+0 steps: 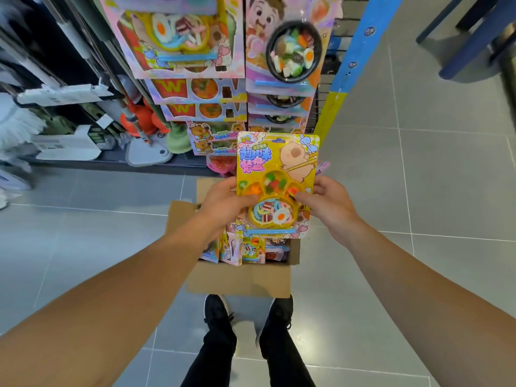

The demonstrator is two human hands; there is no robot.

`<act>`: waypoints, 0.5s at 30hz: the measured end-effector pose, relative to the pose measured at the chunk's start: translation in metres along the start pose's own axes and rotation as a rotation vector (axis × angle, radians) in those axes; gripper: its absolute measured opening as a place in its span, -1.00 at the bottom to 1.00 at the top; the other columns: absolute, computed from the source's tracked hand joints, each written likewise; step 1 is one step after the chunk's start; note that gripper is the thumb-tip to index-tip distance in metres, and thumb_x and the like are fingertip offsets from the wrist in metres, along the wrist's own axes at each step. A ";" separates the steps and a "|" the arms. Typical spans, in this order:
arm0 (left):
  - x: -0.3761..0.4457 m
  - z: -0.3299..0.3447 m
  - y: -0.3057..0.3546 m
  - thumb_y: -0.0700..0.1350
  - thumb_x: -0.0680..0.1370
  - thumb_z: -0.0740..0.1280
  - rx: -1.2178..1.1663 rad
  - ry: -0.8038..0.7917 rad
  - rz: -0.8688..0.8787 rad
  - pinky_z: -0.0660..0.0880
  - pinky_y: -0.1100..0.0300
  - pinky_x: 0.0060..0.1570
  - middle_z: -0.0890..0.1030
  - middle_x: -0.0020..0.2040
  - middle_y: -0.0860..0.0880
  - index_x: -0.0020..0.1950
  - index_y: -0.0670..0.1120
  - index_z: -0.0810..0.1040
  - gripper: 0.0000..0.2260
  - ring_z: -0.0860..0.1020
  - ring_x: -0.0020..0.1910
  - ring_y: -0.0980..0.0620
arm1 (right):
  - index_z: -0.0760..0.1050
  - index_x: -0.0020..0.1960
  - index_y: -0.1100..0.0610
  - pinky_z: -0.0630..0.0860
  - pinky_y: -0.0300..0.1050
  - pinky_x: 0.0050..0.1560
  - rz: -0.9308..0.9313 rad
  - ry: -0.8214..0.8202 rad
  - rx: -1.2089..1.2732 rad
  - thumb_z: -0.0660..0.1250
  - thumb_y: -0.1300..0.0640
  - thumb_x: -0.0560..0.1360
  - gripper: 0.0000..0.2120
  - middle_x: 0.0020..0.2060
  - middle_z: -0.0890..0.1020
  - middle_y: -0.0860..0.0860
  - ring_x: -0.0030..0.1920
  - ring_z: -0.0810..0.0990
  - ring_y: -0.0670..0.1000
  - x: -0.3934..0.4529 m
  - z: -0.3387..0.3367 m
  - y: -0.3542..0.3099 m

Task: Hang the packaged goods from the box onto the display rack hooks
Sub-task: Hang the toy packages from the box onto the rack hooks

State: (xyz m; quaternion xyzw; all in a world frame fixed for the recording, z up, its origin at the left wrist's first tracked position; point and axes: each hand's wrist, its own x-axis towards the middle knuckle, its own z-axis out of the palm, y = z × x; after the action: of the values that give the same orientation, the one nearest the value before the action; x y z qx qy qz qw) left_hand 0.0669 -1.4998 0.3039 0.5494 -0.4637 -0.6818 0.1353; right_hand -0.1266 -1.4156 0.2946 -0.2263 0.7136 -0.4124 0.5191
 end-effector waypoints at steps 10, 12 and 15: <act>-0.084 -0.004 0.142 -0.31 0.53 0.37 0.117 0.002 0.188 0.59 0.12 -0.42 0.66 -0.32 -0.04 0.07 -0.23 0.53 -0.86 0.63 -0.44 0.01 | 0.51 -0.01 0.03 0.63 0.17 0.05 -0.209 0.056 -0.016 0.48 0.27 0.42 -0.75 -0.02 0.70 0.04 -0.01 0.70 0.07 -0.067 -0.018 -0.145; -0.097 -0.005 0.167 -0.30 0.52 0.39 0.121 0.022 0.214 0.65 -0.01 -0.31 0.69 -0.10 -0.20 0.15 -0.26 0.54 -0.79 0.68 -0.25 -0.17 | 0.51 -0.01 0.04 0.64 0.17 0.03 -0.251 0.079 -0.031 0.48 0.27 0.42 -0.76 -0.03 0.70 0.05 -0.02 0.70 0.07 -0.078 -0.021 -0.170; -0.113 -0.008 0.199 -0.25 0.52 0.41 0.118 0.014 0.240 0.60 -0.16 -0.15 0.69 -0.02 -0.24 0.15 -0.21 0.56 -0.79 0.66 -0.08 -0.32 | 0.50 0.00 0.03 0.65 0.12 -0.01 -0.307 0.102 -0.053 0.47 0.25 0.43 -0.77 -0.04 0.69 0.02 -0.04 0.70 0.03 -0.093 -0.025 -0.203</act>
State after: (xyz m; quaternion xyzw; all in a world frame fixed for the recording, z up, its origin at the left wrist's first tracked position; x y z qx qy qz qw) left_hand 0.0500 -1.5308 0.5301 0.5017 -0.5645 -0.6284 0.1864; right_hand -0.1374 -1.4497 0.5161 -0.3251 0.7068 -0.4787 0.4070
